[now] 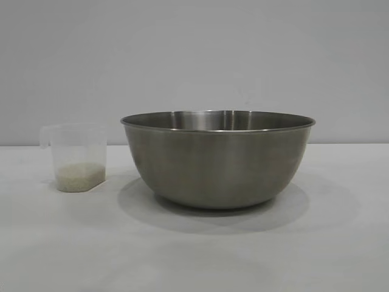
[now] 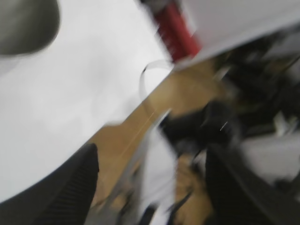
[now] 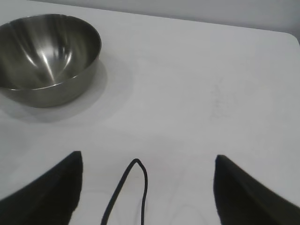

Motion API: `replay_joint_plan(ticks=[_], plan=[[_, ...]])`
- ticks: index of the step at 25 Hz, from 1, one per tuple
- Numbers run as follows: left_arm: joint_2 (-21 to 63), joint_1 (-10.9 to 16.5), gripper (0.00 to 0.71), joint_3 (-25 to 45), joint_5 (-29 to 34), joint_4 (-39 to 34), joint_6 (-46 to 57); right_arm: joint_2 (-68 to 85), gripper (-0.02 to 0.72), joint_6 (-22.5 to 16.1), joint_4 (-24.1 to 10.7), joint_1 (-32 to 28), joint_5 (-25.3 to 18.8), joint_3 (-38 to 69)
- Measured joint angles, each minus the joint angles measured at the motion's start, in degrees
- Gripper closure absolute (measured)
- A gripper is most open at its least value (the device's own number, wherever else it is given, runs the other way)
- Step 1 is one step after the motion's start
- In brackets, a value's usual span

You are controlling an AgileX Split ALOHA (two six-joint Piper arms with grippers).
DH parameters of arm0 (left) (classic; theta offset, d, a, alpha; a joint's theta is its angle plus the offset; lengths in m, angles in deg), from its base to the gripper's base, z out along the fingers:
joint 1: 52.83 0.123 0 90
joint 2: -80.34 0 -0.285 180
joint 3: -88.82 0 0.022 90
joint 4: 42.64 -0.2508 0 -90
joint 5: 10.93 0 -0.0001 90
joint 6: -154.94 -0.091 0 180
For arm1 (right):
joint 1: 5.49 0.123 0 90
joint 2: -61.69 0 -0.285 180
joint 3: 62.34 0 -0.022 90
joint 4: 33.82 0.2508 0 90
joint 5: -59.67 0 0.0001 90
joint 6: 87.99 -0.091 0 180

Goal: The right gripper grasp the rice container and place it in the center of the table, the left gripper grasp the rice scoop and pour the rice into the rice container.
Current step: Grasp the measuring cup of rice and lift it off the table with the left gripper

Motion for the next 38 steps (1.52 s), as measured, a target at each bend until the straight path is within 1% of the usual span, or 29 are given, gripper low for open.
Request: replay_joint_plan(ticks=[1, 3, 8, 12, 13, 16, 17, 21, 30, 33, 36, 37, 38], plan=[[0.0, 0.0, 0.284, -0.1, -1.7, -3.1, 1.9, 0.0, 0.206, 0.0, 0.0, 0.0, 0.0, 0.0], [0.0, 0.0, 0.284, -0.1, -8.3, -8.8, 6.4, 0.0, 0.206, 0.0, 0.0, 0.0, 0.0, 0.0], [0.0, 0.0, 0.284, 0.6, -22.8, -11.7, 15.3, 0.0, 0.206, 0.0, 0.0, 0.0, 0.0, 0.0], [0.0, 0.0, 0.284, 4.2, -33.8, -11.8, 19.2, 0.0, 0.206, 0.0, 0.0, 0.0, 0.0, 0.0], [0.0, 0.0, 0.284, 5.4, -36.6, -11.2, 19.4, 0.0, 0.206, 0.0, 0.0, 0.0, 0.0, 0.0], [0.0, 0.0, 0.284, 9.8, -47.5, -7.5, 19.5, 0.0, 0.206, 0.0, 0.0, 0.0, 0.0, 0.0], [0.0, 0.0, 0.284, 11.1, -51.1, -7.0, 19.5, 0.0, 0.206, 0.0, 0.0, 0.0, 0.0, 0.0], [0.0, 0.0, 0.284, 15.3, -62.1, -6.4, 19.5, 0.0, 0.206, 0.0, 0.0, 0.0, 0.0, 0.0], [0.0, 0.0, 0.284, 24.0, -76.4, -7.5, 21.0, 0.0, 0.206, 0.0, 0.0, 0.0, 0.0, 0.0], [-1.2, -0.2, 0.284, 28.6, -84.4, -13.1, 26.4, 0.0, 0.206, 0.0, 0.0, 0.0, -0.1, 0.0], [-5.1, -0.8, 0.284, 33.2, -94.7, -25.4, 34.2, 0.0, 0.206, 0.0, 0.0, 0.0, -0.1, 0.0], [-5.1, -0.8, 0.284, 33.2, -94.7, -25.4, 34.2, 0.0, 0.206, 0.0, 0.0, 0.0, -0.1, 0.0], [-8.4, -0.8, 0.284, 35.3, -101.7, -30.7, 37.2, 0.0, 0.206, 0.0, 0.0, 0.0, -0.1, 0.0]])
